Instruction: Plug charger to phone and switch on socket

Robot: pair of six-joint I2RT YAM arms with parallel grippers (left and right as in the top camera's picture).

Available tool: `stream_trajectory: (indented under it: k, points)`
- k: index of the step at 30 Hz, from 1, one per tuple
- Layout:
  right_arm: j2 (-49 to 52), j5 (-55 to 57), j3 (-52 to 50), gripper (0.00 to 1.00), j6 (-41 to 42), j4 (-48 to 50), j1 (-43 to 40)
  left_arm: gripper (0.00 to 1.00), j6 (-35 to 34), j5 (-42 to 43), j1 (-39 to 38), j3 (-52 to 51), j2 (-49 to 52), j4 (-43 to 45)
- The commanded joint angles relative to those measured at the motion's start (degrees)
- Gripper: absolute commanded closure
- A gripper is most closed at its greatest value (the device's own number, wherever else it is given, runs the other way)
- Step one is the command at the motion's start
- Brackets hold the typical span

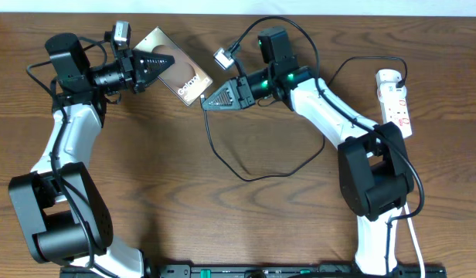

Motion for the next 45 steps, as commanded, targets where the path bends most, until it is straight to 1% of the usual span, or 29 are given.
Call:
stream_trajectory:
  k: [1,9,21,23,30,33,37,40,41,45]
  points:
    - [-1.84,1.4,0.72,0.99,0.5,0.26,0.96,0.93,2.67,4.15,-0.42,-0.13,0.28,0.48]
    - [-1.84,4.46,0.72,0.99,-3.02,-4.37,0.96,0.93,2.67,4.13,0.7,-0.13,0.31,0.46]
    - [-1.84,4.85,0.72,0.99,-3.23,-5.25,0.96,0.93,2.67,4.13,0.76,-0.13,0.33,0.46]
    - [-1.84,4.87,0.72,0.99,-4.61,-6.38,0.72,0.93,2.62,4.13,0.94,-0.13,0.33,0.44]
    - [-1.84,8.98,0.72,0.99,-5.97,-9.22,-5.05,0.93,2.19,4.13,1.09,-0.13,0.31,-1.88]
    - [-1.84,13.14,0.72,0.99,-5.92,-9.38,-8.26,0.93,2.23,4.13,0.61,-0.13,0.31,-4.46]
    - [-1.84,17.57,0.72,0.99,-5.9,-10.08,-10.58,0.93,2.38,4.13,-0.76,-0.13,0.33,-6.56]
    - [-1.84,18.82,0.72,0.99,-5.22,-9.84,-10.67,0.93,3.8,4.13,-2.64,-0.57,0.33,-7.13]
    - [-1.84,19.63,0.72,0.99,-5.2,-9.44,-10.25,0.93,5.84,4.13,-3.93,-1.07,0.33,-7.48]
    - [-1.84,23.1,0.74,0.99,-3.82,-8.46,-8.7,0.93,9.77,4.11,-6.93,-3.67,0.35,-7.58]
